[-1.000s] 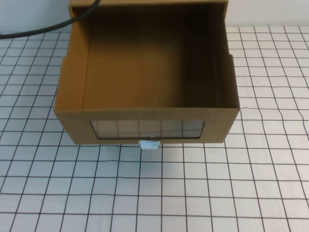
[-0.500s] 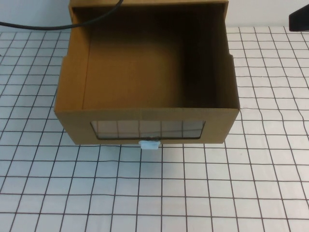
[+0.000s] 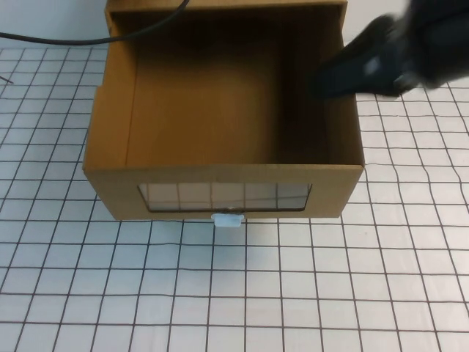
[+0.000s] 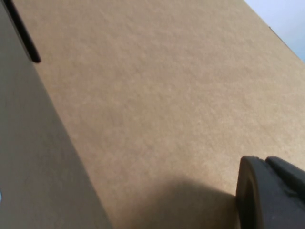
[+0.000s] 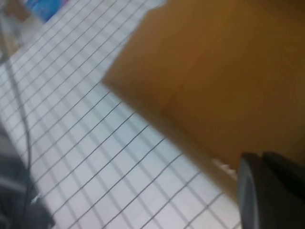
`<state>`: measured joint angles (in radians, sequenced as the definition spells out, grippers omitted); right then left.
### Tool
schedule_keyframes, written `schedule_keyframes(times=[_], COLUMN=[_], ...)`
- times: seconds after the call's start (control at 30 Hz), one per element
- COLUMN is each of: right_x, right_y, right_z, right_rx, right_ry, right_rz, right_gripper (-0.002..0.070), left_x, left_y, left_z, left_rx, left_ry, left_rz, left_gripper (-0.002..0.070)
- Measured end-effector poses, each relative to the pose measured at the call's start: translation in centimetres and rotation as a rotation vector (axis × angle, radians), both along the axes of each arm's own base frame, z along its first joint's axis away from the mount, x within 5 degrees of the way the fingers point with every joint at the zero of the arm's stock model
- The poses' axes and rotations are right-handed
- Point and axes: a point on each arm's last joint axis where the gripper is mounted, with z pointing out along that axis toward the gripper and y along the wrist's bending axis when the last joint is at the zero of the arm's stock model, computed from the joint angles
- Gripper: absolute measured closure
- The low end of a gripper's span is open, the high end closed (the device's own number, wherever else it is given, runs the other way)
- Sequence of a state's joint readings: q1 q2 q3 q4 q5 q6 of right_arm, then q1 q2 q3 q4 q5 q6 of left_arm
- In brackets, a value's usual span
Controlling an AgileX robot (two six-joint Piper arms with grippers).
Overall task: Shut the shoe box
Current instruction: Close the shoe box with your right arm
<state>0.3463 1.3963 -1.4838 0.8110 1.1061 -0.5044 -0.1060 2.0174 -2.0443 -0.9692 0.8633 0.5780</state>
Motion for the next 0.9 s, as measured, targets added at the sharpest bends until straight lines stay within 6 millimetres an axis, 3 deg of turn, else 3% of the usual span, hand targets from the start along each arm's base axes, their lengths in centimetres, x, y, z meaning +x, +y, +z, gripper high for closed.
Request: schedule_keyframes(times=[0.3,0.6,0.8,0.9], right_x=[-3.8,-6.1,-7.5,-7.6], right_y=[9.1,15.5,19.2,20.4], right_z=[-3.6,-9.2,-13.5,-14.5], right_rx=[-0.131,-0.284,-0.516,-0.574], right_ry=[0.032,0.128,-0.075,-0.207], right_rz=[0.315,0.434,0.436,0.446], right_gripper=[0.0689,0.0689,0.0689,0.0689], left_x=[0.0,0.0,0.0,-0.1], left_y=[0.0,0.0,0.0,-0.1], left_z=[0.0,0.0,0.0,0.0], left_rx=[0.003,0.002,0.001,0.001], left_ry=[-0.003,-0.003,-0.001,0.003], left_rz=[-0.003,-0.003,-0.005,-0.012], left_gripper=[0.0680,0.0680,0.0680,0.0680])
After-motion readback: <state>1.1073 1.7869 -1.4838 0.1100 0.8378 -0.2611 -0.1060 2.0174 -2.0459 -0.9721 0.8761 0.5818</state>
